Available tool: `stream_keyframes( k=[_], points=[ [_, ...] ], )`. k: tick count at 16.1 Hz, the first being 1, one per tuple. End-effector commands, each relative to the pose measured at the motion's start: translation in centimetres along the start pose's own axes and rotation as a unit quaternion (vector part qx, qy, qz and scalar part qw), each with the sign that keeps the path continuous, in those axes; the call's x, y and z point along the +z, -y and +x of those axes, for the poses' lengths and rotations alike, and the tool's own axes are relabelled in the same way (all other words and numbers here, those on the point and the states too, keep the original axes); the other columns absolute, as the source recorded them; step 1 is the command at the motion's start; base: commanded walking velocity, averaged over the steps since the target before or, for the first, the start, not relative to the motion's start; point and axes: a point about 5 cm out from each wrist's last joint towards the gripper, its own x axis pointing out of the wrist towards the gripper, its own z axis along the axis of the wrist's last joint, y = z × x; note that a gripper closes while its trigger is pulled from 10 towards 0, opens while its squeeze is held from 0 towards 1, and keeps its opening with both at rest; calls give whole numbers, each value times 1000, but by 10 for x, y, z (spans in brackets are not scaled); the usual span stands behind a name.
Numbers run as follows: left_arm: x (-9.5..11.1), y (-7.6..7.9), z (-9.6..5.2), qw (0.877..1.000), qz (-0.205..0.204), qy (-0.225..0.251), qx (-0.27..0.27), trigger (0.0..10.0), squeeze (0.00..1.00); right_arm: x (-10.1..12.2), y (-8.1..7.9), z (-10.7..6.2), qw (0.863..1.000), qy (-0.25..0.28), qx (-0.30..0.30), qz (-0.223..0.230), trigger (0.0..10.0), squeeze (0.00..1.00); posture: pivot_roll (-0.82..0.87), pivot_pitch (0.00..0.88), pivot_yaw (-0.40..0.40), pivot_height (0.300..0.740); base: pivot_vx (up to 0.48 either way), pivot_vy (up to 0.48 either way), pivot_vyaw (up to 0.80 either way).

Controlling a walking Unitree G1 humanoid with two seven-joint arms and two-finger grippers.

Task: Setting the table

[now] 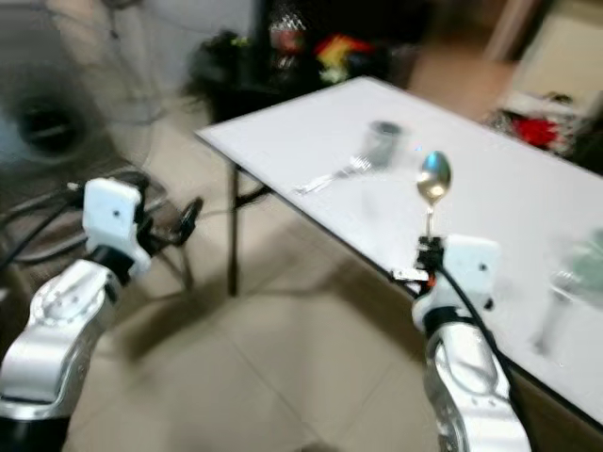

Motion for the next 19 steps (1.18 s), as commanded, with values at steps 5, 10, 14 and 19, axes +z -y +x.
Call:
stream_keyframes(
  k=[5,10,14,19],
  points=[
    [3,6,4,1000,5,7,-17,10000,0,2,5,-1,1000,3,-16,-1,10000,0,-71,0,-25,740,0,-403,-800],
    [2,8,8,999,-22,-3,-24,10000,0,2,6,-3,1000,0,-25,0,10000,0,-81,0,-14,740,0,107,-800],
    [1,10,10,999,17,-4,-33,10000,0,2,7,-2,1000,-2,-27,-2,10000,0,-86,0,-13,740,0,120,-800],
    [-1,10,10,1000,-3,-11,-29,10000,0,-1,8,2,1000,-22,-14,-16,10000,0,-89,0,-16,740,0,-192,-800]
  ],
)
